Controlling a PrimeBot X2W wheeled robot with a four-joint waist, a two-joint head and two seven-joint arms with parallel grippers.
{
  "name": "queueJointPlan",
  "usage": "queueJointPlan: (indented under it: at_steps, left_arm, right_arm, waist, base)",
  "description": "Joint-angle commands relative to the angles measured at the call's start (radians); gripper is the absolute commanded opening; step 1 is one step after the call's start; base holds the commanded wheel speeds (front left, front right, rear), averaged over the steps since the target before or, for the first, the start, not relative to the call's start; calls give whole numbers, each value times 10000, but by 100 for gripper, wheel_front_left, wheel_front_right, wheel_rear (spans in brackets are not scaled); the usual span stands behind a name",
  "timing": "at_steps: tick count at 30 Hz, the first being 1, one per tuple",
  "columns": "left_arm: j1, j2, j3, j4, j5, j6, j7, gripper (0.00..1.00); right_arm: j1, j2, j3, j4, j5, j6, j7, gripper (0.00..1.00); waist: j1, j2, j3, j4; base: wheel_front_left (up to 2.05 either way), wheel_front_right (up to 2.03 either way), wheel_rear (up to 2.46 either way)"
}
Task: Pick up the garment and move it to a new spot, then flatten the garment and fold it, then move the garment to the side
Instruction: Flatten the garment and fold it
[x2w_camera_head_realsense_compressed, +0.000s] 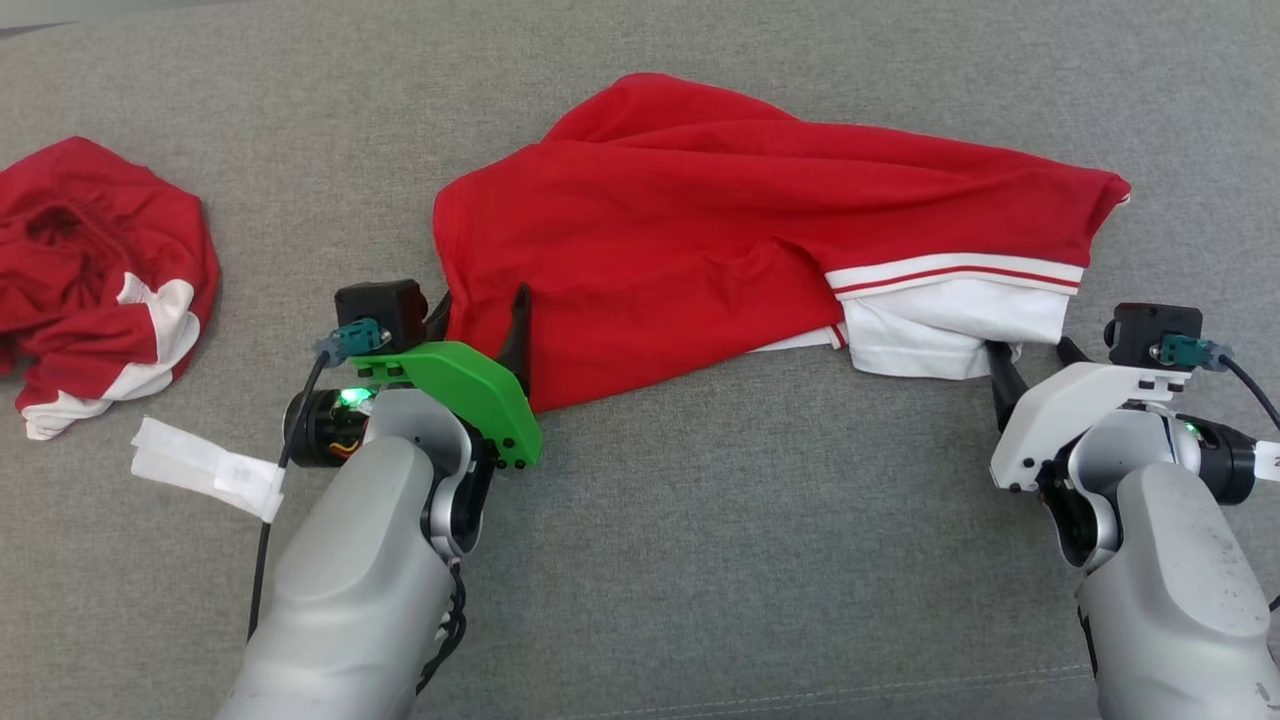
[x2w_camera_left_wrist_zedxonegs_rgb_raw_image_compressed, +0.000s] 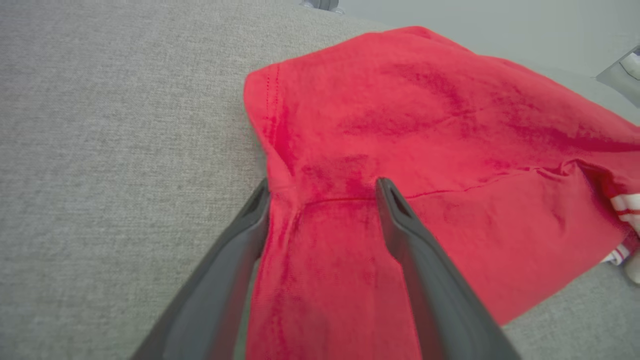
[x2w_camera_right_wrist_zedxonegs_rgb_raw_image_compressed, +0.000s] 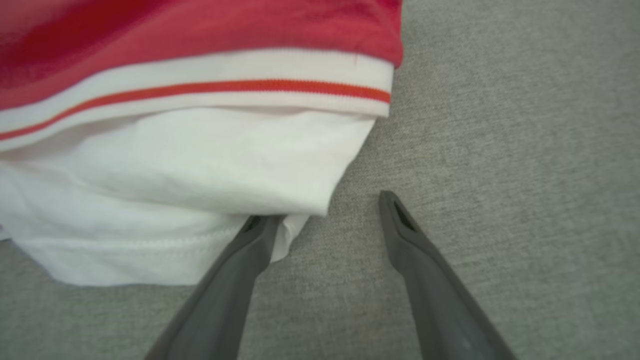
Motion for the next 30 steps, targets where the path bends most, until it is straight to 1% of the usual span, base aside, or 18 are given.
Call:
queueJointPlan:
  at_steps: [1,5,9,13,18,21,26,30]
  left_arm:
    - [153,50,-42,-102,-75,57,-60,100]
    - [264,70,-115,-225,-142,193,-42,100]
    - [239,207,-109,-140,-127,320,41,100]
    - [111,288,-211,-209,69,424,-61,100]
    - [317,249,-429,-428,229,572,-227,100]
    - [423,231,-470,-555,225,608,-311,100]
    - [596,275,-450,-656,87,609,-328,100]
    - [613,321,-492,-733,69,566,-331,100]
  right_arm:
    - [283,60,80,222,71,5,27,100]
    - [342,66,181,273,66,6,74,100]
    - [308,86,363,327,109,9,207,100]
    - [337,92,440,322,145,9,246,100]
    - [601,134,608,424,379,36,286,100]
    - [759,181,927,370,589,46,236,100]
    - [1018,202,1705,169,1154,59,553,100]
    - [1040,162,1508,101,898,51,650,100]
  waist:
    - [0,0,-26,7]
    - [0,0,-48,23]
    - [0,0,2,-26]
    - [0,0,74,-47]
    - [0,0,92,25]
    - [0,0,46,62]
    - [0,0,-48,48]
    - [0,0,-85,9]
  base:
    - [0,0,0]
    - [0,0,0]
    - [0,0,0]
    - [0,0,0]
    - [0,0,0]
    - [0,0,0]
    - [0,0,0]
    - [0,0,0]
